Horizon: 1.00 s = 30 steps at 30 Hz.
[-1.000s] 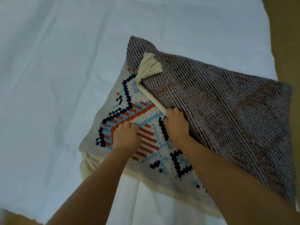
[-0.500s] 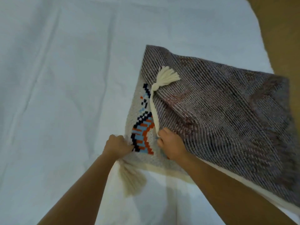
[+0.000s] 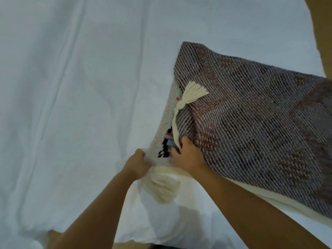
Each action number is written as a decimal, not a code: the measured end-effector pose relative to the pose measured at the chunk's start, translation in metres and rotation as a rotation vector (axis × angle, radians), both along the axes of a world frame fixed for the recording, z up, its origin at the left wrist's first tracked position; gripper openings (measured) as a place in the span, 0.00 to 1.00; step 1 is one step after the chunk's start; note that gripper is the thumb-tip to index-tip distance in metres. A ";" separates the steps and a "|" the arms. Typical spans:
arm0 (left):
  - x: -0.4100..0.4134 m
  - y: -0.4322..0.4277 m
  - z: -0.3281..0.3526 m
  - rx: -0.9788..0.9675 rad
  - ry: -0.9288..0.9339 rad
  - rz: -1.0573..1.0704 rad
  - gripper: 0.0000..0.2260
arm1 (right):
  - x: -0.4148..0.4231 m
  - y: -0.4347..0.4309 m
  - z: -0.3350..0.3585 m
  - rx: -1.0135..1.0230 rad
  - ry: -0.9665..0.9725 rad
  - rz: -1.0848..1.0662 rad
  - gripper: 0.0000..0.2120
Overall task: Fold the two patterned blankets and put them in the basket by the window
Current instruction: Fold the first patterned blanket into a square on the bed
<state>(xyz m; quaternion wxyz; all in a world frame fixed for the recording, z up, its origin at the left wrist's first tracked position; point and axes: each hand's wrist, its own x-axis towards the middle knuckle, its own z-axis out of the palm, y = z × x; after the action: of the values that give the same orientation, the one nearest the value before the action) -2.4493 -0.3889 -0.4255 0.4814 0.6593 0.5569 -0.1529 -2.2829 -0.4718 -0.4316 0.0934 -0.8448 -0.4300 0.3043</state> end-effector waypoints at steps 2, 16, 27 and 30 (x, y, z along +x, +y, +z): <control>-0.010 -0.006 -0.002 -0.006 0.020 0.021 0.04 | 0.002 0.025 -0.002 0.010 -0.017 -0.068 0.20; -0.001 0.018 0.003 -0.092 -0.286 0.452 0.15 | -0.054 -0.011 0.011 0.168 0.115 0.439 0.18; -0.003 -0.011 0.001 0.452 -0.049 -0.057 0.08 | -0.060 -0.029 -0.019 -0.033 0.013 0.686 0.33; -0.024 -0.028 0.002 0.498 0.060 0.031 0.10 | -0.060 -0.032 -0.019 0.000 -0.012 0.674 0.30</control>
<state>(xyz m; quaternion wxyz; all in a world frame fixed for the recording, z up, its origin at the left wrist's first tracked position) -2.4734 -0.4171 -0.4236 0.2895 0.7441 0.6017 -0.0230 -2.3425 -0.5039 -0.4508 -0.0149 -0.6569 -0.6857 0.3132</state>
